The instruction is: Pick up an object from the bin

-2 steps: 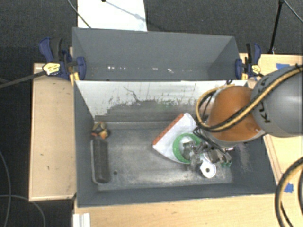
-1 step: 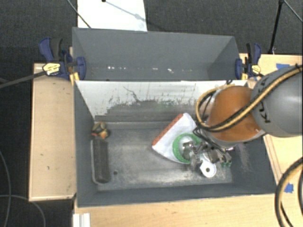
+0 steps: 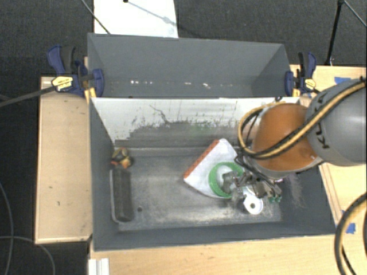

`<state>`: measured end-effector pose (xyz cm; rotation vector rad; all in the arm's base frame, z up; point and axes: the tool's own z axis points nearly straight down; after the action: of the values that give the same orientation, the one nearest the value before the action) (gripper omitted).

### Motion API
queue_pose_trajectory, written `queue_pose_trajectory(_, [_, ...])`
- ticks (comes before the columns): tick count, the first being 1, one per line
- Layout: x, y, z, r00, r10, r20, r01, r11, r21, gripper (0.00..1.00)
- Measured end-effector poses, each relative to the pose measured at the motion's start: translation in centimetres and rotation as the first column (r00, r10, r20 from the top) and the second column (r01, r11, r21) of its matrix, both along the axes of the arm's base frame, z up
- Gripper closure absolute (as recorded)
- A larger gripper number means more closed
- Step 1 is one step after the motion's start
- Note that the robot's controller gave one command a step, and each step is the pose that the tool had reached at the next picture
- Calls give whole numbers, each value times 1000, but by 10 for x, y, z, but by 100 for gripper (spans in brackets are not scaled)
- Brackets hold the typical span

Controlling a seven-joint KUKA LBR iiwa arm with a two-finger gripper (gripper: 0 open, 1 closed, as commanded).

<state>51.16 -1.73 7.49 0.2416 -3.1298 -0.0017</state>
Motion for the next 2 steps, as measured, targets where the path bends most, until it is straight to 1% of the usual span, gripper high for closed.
queue_pose_trajectory(1, [-2, 0, 21, 1000, -1, -6, 1, 1000, 0, 100])
queue_pose_trajectory(2, [1, 0, 40, 1000, -1, 2, 1, 1000, 0, 100])
